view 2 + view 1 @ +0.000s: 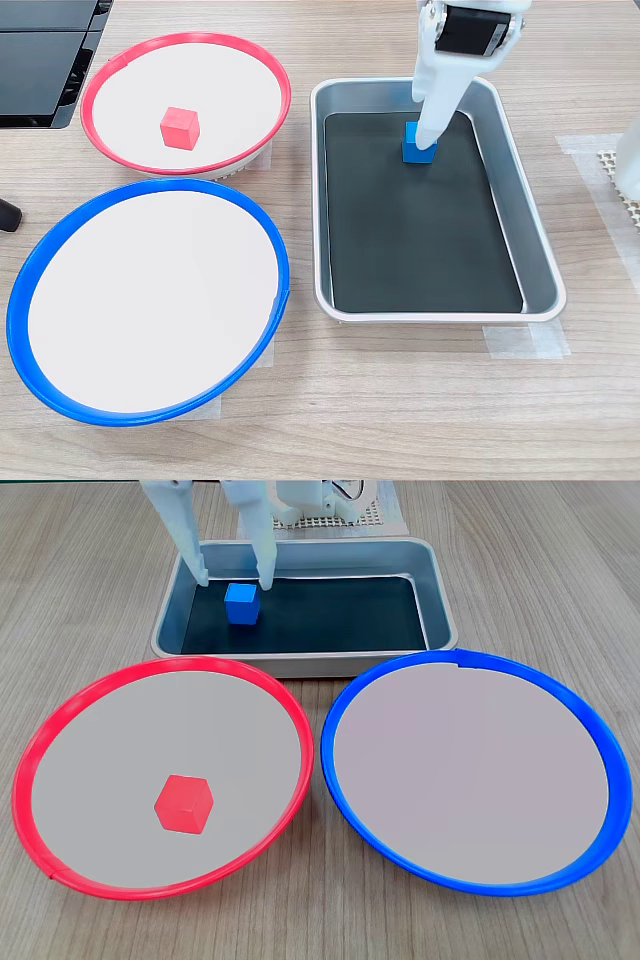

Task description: Move two blocks tray to matching dishes

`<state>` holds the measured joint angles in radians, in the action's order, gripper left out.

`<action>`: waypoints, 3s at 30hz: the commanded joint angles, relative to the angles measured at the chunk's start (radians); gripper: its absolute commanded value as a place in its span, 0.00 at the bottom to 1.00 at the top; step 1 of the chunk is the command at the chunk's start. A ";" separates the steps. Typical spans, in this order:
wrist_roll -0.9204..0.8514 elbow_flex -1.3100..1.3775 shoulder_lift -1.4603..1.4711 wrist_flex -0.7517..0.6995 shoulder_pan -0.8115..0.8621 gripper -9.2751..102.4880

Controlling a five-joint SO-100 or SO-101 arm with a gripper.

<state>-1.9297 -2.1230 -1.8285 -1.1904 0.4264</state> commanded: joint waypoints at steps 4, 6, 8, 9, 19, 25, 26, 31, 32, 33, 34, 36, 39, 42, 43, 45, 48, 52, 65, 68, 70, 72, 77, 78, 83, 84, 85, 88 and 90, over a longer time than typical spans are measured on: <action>-0.002 -0.091 0.009 0.163 -0.008 0.26; 0.000 -0.110 0.015 0.192 -0.008 0.23; 0.006 -0.120 0.021 0.212 -0.009 0.15; 0.009 -0.120 0.021 0.213 -0.012 0.14; 0.658 0.321 0.067 -0.049 -0.334 0.08; 1.345 0.471 0.225 0.334 -0.568 0.08; 1.454 0.466 0.255 0.428 -0.584 0.08; 1.861 0.443 0.400 0.804 -0.626 0.08; 1.891 0.440 0.423 0.847 -0.627 0.08; 1.908 0.437 0.443 0.879 -0.627 0.08; 1.910 0.434 0.465 0.893 -0.627 0.09; 1.904 0.416 0.476 0.902 -0.626 0.21; 1.887 0.379 0.469 0.920 -0.618 0.25; 1.862 0.347 0.451 0.923 -0.617 0.29; 1.850 0.334 0.442 0.923 -0.617 0.31; 1.822 0.307 0.407 0.914 -0.615 0.28; 1.802 0.249 0.245 0.801 -0.612 0.09; 1.700 0.161 -0.038 0.546 -0.597 0.08; 1.917 -0.666 -1.045 0.687 -0.376 0.08; 1.971 -0.796 -1.163 0.657 -0.367 0.08; 1.993 -0.853 -1.230 0.597 -0.357 0.08; 1.997 -0.887 -1.273 0.551 -0.342 0.08; 2.010 -0.899 -1.339 0.394 -0.325 0.08; 2.017 -0.899 -1.364 0.364 -0.333 0.08; 1.996 -0.899 -1.499 0.190 -0.348 0.08; 1.997 -0.899 -1.499 0.190 -0.348 0.08; 1.997 -0.899 -1.499 0.190 -0.348 0.08; 1.996 -0.899 -1.499 0.190 -0.350 0.08; 1.996 -0.899 -1.499 0.190 -0.350 0.08</action>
<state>0.0721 -3.0235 -3.3042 -0.9971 0.0798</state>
